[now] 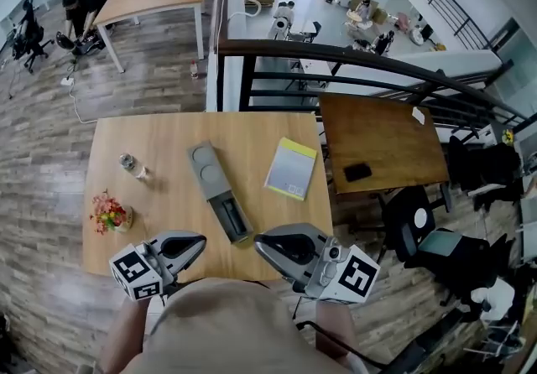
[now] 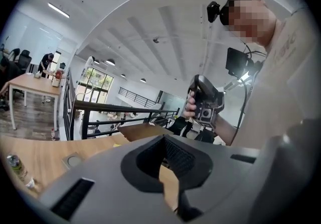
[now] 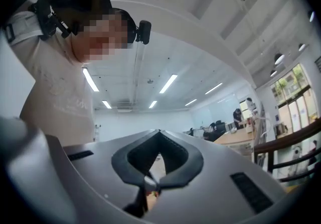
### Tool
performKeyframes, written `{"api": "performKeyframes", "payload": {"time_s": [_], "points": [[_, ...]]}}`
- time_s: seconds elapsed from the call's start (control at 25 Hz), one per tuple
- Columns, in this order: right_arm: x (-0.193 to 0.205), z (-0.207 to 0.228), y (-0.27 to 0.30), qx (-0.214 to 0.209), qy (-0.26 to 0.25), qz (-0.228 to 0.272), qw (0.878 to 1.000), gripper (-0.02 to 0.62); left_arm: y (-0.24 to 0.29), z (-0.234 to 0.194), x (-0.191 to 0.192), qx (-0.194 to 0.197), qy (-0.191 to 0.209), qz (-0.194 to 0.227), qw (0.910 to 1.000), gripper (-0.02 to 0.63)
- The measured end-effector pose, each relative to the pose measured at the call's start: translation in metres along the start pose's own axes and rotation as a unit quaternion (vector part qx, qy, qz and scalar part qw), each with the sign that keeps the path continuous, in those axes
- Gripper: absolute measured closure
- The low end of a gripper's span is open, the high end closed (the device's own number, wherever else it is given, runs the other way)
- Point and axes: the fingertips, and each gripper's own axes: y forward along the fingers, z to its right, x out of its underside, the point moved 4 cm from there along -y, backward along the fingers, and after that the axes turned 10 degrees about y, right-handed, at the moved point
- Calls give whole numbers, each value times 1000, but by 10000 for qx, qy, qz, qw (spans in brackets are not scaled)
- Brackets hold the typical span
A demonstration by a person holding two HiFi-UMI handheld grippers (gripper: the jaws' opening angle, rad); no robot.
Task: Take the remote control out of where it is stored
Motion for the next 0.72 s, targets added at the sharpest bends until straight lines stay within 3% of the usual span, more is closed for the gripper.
{"api": "performKeyframes", "payload": {"time_s": [0.12, 0.32, 0.6, 0.72], "points": [[-13, 12, -6, 467, -101, 426, 9980, 592, 1, 0, 2, -11, 56, -16, 10000, 609], [-14, 20, -11, 1147, -341, 336, 9922, 592, 0, 1, 1, -36, 160, 30, 9999, 609], [-25, 20, -30, 1448, -491, 378, 9875, 592, -3, 2, -1, 50, 380, -174, 9991, 609], [-28, 26, -39, 1572, -348, 410, 9861, 592, -7, -5, -2, -71, 212, -134, 9997, 609]]}}
